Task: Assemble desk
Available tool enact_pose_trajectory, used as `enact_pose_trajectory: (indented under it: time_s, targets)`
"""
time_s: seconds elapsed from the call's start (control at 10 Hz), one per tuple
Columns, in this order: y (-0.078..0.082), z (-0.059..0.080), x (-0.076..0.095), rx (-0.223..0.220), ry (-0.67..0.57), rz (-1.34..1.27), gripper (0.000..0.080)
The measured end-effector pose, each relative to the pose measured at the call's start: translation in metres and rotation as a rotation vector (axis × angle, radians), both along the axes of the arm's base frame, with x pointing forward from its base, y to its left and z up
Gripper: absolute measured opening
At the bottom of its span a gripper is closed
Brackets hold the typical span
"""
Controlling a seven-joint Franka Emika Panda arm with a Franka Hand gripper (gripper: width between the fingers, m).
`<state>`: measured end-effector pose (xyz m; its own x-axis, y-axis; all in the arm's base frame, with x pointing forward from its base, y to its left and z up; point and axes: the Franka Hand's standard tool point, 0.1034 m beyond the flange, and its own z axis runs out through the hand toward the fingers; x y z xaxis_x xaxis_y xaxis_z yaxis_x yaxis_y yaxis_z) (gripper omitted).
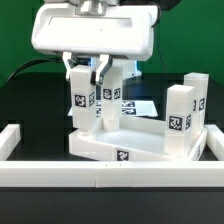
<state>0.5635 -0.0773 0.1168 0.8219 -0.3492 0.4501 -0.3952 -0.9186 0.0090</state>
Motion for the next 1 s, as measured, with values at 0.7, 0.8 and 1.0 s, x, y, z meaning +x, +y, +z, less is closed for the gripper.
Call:
enact_pose_trajectory:
  time_s: [0.7,0.8,1.0]
  targets:
    - [0.004,0.0,0.016,-0.04,-0.054,0.023,0.052]
    - [0.003,-0.001,0.016,-0.041,-0.054,0.023,0.052]
    - [0.003,-0.001,0.016,-0.041,-0.054,0.023,0.0622]
